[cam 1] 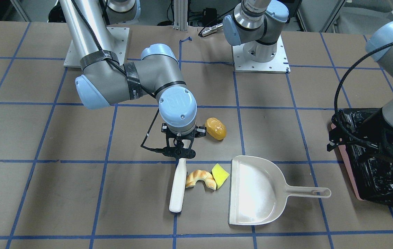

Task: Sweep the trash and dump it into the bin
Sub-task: 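Reposition the left gripper to grasp the dustpan handle end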

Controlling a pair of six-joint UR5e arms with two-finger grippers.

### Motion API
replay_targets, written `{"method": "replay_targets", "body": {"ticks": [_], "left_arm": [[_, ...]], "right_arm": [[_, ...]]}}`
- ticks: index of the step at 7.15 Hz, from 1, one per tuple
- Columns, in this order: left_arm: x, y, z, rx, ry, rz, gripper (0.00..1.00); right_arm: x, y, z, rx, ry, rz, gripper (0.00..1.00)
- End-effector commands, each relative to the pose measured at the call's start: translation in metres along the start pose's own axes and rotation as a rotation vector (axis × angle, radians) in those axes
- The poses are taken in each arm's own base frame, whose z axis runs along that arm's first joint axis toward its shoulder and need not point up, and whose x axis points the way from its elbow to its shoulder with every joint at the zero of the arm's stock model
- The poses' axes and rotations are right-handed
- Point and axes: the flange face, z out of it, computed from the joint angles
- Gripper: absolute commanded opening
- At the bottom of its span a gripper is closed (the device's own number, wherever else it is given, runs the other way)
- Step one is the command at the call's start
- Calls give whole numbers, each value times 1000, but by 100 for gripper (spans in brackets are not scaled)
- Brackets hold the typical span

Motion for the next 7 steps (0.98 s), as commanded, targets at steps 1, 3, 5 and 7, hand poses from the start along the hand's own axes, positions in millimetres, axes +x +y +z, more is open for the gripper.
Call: {"method": "replay_targets", "body": {"ticks": [1,3,5,7], "left_arm": [[-17,-17,34,16,-23,398,100],[2,-54,62,6,-97,762,100],[14,-72,93,-105,-107,983,100],[8,-75,117,-111,-91,1107,100]], "right_arm": [[0,0,0,1,1,0,0],[0,0,0,1,1,0,0],[1,0,1,0,4,0,0],[1,0,0,3,6,0,0]]}}
